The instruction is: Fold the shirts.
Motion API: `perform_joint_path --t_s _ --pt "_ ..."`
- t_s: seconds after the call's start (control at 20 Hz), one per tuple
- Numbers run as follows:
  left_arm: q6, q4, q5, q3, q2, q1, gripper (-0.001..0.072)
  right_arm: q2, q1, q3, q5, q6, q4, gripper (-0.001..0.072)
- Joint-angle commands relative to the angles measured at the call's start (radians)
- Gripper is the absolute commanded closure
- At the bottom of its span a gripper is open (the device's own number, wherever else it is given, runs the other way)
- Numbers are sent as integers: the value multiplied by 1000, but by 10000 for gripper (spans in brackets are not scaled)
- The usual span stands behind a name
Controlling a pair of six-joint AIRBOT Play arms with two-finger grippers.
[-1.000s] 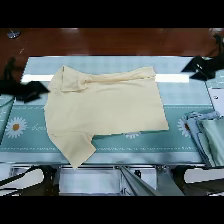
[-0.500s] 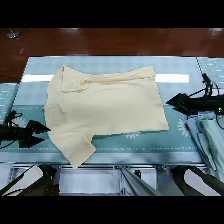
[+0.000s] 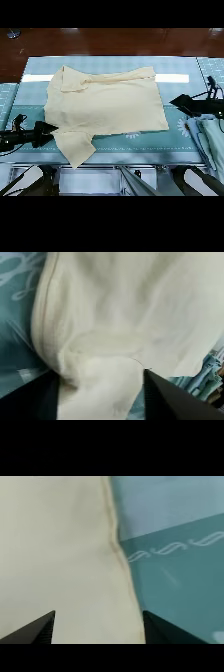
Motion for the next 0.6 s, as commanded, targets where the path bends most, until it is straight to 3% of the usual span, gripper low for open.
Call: perform_joint_path --t_s 0.0,0.3,0.55 --pt "89 -61 0 -14 2 -25 675 1 -149 2 126 47 -147 89" --pt "113 -90 10 1 2 -115 684 -37 -3 -141 184 76 -171 88" --pt "113 -90 18 0 2 -122 684 -169 123 -137 125 54 -64 88"
